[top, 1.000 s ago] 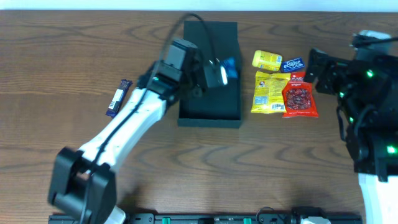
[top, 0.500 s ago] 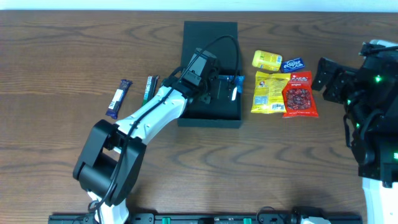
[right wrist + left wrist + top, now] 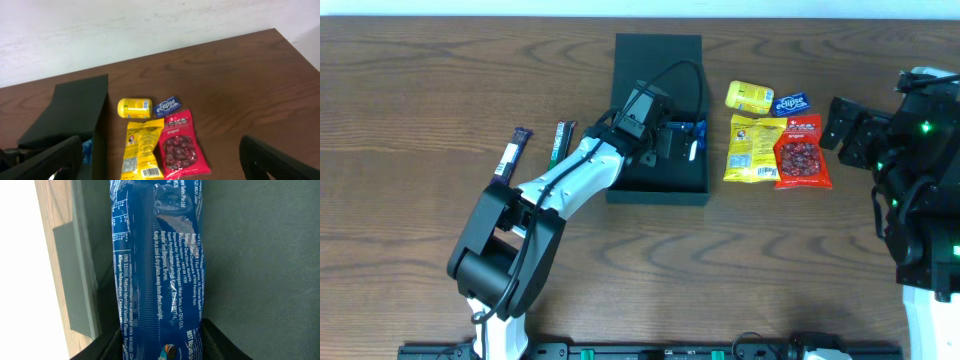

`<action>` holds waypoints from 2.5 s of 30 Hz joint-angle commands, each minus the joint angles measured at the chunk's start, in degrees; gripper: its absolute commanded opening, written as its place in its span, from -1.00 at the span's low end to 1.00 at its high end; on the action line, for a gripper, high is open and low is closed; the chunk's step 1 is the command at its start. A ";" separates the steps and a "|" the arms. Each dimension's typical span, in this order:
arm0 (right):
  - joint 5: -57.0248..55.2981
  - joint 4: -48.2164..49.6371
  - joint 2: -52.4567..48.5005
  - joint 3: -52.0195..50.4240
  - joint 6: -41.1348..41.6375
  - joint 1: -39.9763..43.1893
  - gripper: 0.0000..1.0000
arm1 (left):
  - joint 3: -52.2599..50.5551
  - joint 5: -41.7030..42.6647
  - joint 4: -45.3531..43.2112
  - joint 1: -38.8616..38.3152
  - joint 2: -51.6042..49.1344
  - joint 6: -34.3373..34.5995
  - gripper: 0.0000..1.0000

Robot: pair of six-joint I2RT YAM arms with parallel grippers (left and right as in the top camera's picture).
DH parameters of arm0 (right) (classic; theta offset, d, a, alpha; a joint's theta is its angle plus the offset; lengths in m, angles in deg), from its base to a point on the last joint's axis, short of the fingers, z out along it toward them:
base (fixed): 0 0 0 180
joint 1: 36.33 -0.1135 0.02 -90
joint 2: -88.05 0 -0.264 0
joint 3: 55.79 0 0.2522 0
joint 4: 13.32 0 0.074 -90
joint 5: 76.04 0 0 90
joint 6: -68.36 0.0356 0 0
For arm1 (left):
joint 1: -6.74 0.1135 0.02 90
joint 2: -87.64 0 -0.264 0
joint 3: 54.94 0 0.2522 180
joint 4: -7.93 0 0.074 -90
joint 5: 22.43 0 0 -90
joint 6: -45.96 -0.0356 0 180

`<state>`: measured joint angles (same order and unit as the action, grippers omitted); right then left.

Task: Pack container
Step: 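Carry the blue bar into the black box and release it, then grasp the yellow candy bag with the right gripper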

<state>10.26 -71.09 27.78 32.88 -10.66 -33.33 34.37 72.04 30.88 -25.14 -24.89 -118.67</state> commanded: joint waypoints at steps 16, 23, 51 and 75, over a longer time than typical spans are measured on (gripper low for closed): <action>-0.57 -0.61 0.02 0.13 -0.92 0.44 0.98 | 0.52 2.58 -4.85 1.20 -0.31 10.84 0.91; -0.57 -0.92 -0.02 0.13 -0.76 0.44 0.99 | 0.55 0.74 -9.88 1.16 0.31 22.82 0.91; 5.25 -5.81 -38.29 0.07 -1.88 -1.90 0.62 | 0.55 -15.72 8.66 11.54 15.26 80.39 0.91; 4.57 4.26 -53.35 0.09 -1.88 -7.61 -0.83 | 0.55 -10.40 10.25 11.63 15.34 81.07 0.91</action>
<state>16.07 -66.45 -23.28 33.01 -12.23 -40.43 34.48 61.24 40.89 -13.62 -10.59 -38.04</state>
